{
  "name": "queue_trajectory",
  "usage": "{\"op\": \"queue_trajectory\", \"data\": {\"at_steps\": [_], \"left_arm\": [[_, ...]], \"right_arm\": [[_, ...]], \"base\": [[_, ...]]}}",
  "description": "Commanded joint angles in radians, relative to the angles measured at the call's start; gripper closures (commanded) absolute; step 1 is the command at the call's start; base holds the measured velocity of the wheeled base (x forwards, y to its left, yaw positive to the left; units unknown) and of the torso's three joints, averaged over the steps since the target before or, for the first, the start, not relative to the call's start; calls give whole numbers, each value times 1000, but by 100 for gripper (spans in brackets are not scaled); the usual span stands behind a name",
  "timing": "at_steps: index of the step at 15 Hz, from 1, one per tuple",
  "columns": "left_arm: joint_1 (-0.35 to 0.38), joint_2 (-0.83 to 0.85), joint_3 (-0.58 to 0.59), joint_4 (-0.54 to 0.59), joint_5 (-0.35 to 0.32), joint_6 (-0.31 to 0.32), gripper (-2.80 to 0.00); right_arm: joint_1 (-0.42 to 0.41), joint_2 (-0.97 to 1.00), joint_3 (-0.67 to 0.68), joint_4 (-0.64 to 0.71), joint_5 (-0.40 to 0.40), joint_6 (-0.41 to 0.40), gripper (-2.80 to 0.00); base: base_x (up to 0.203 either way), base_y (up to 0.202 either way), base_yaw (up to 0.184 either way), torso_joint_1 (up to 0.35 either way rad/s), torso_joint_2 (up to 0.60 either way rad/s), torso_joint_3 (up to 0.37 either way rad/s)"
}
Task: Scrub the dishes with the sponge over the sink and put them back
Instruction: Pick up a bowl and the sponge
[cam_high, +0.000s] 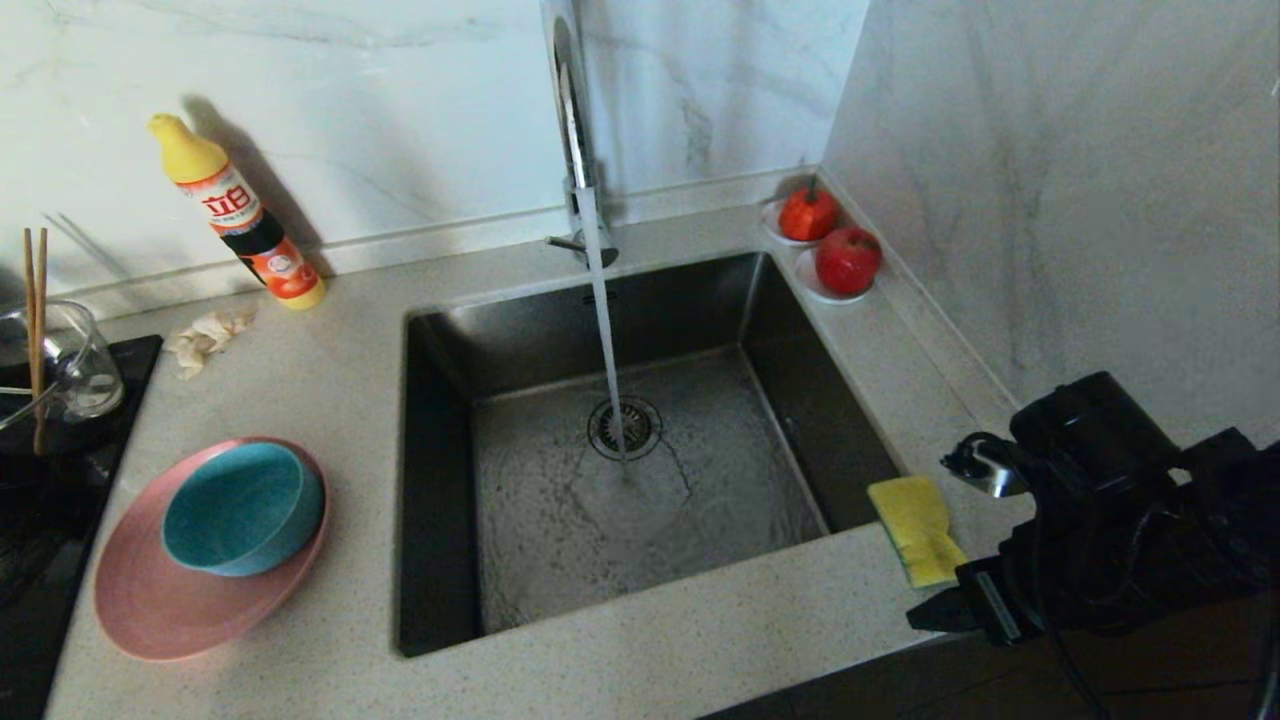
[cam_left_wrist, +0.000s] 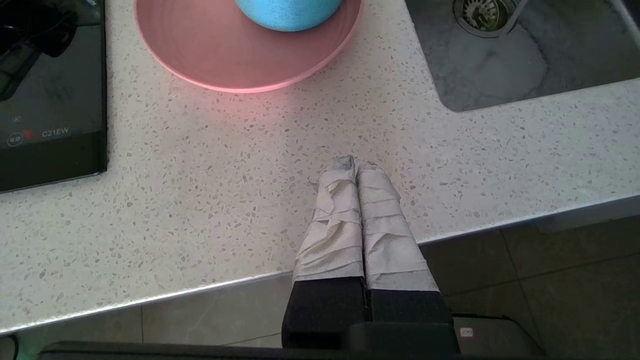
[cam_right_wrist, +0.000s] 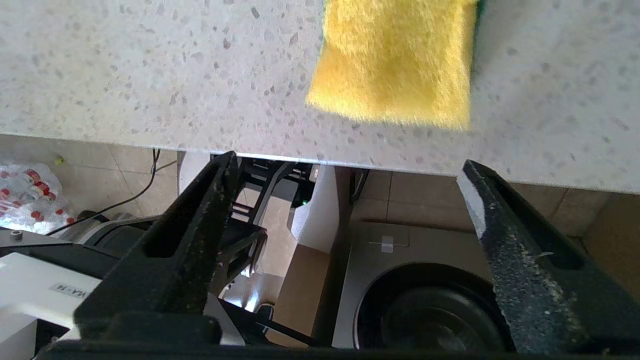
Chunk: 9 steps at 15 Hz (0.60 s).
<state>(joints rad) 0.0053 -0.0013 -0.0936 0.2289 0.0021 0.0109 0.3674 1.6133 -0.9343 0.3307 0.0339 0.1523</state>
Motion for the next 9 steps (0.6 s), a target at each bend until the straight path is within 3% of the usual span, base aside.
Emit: {"op": "queue_trajectory", "data": {"at_steps": [1,6,9], "left_arm": [[1,0,0,1,1,0,0],[1,0,0,1,1,0,0],[1,0,0,1,1,0,0]], "right_arm": [[1,31,-13,2,1,3,-280],[2,62,-64,-5,0,29,-280],[1,68,-54,-102,-4,24,-280]], "base": [[0,0,0,0,0,0],[0,0,0,0,0,0],[0,0,0,0,0,0]]}}
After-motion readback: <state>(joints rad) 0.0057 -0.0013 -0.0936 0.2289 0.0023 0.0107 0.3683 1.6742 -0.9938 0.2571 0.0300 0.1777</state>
